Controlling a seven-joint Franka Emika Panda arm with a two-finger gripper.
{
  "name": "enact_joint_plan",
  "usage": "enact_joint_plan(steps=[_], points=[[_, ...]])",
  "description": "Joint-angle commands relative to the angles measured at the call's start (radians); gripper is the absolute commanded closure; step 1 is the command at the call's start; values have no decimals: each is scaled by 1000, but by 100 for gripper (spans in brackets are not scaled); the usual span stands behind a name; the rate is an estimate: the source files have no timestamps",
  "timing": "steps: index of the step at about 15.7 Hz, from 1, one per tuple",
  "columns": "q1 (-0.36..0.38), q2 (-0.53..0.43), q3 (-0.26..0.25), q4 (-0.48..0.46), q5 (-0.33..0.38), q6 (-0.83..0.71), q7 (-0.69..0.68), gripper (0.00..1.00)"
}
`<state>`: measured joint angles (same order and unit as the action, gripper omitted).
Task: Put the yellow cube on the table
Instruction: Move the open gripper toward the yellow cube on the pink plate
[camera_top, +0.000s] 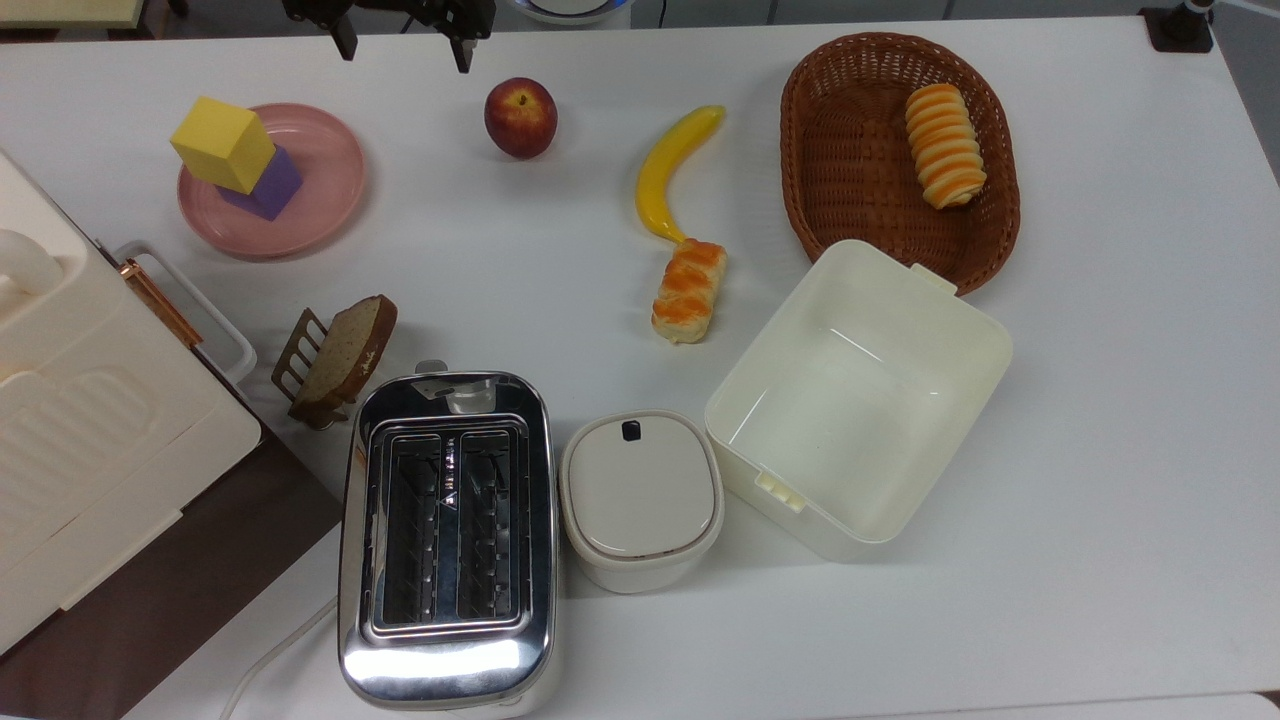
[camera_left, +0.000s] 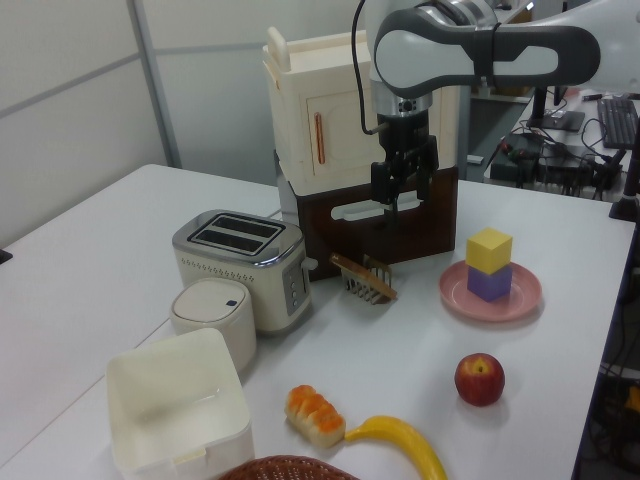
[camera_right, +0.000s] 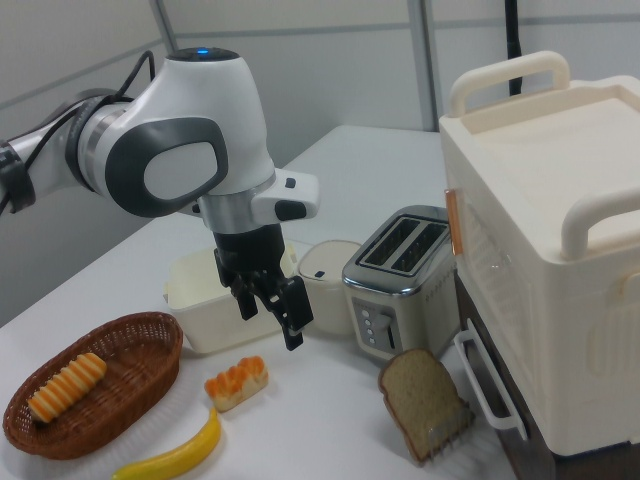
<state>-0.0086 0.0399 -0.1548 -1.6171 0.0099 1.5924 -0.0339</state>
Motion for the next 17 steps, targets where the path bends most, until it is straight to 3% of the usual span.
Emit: enact_joint_plan(steps=[1, 12, 14, 17], points=[[-28, 20, 50, 25, -19, -52, -125, 0], [-40, -5, 44, 23, -13, -57, -129, 0], [-83, -17, 50, 14, -11, -52, -121, 0], [-212, -40, 73, -13, 8, -49, -115, 0]])
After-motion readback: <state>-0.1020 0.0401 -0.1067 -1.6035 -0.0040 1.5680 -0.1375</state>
